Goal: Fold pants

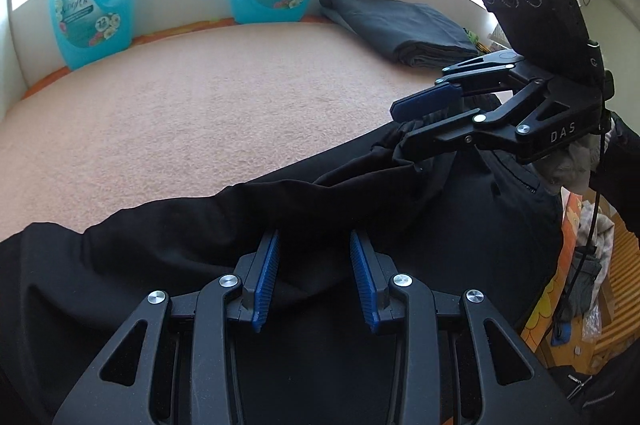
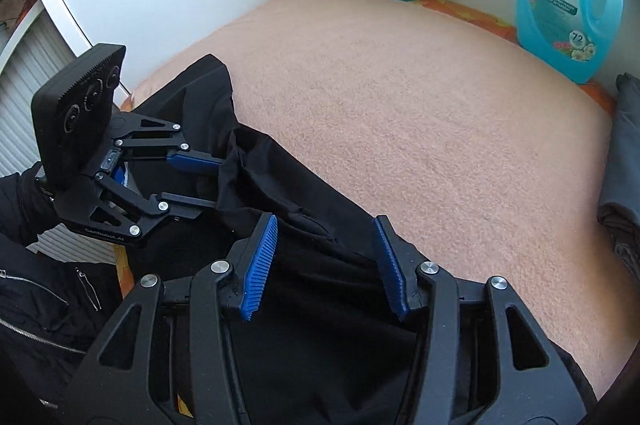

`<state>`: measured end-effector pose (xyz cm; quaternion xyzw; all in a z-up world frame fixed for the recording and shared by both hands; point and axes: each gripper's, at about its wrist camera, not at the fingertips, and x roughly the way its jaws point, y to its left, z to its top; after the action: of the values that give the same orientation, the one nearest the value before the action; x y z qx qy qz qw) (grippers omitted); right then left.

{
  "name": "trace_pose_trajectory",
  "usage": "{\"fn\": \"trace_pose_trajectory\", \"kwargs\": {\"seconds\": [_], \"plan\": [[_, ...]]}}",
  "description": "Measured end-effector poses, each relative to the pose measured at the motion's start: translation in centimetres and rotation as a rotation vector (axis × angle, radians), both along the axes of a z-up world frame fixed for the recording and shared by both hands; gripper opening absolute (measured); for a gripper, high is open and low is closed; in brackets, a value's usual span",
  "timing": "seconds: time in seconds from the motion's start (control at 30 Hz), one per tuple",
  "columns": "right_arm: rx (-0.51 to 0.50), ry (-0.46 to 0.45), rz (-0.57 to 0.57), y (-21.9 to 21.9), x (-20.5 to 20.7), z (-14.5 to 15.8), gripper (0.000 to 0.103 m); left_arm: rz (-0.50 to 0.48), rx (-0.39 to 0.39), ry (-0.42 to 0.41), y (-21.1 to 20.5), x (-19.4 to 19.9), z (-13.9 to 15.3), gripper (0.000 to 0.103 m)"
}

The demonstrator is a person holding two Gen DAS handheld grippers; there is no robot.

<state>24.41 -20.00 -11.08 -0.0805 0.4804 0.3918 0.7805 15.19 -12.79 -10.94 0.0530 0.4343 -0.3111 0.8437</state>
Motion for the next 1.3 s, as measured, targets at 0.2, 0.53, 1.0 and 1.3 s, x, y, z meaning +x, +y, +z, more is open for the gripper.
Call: {"fn": "trace_pose_trajectory", "kwargs": {"seconds": [0.2, 0.53, 1.0, 1.3], "plan": [[-0.052, -0.014, -0.014, 1.2, -1.4, -1.9, 0.02, 0.166, -0.038, -0.087, 6.3, -1.9, 3.1, 0.035], [-0.095, -0.273, -0.147, 1.6, -0.8, 3.3, 0.01, 0.665, 0.036, -0.024, 21.3, -3.1, -0.5, 0.035], [-0.298, -0.254, -0.307, 2.5, 7.4, -1.5, 0.014, 0.783, 0.1, -0.084, 23.2, -5.0, -0.8, 0.035], [-0.177, -0.306, -0.35, 1.8, 1.9, 3.8, 0.045, 0.884, -0.068, -0.043, 28.8, -8.2, 0.4, 0.042]]}}
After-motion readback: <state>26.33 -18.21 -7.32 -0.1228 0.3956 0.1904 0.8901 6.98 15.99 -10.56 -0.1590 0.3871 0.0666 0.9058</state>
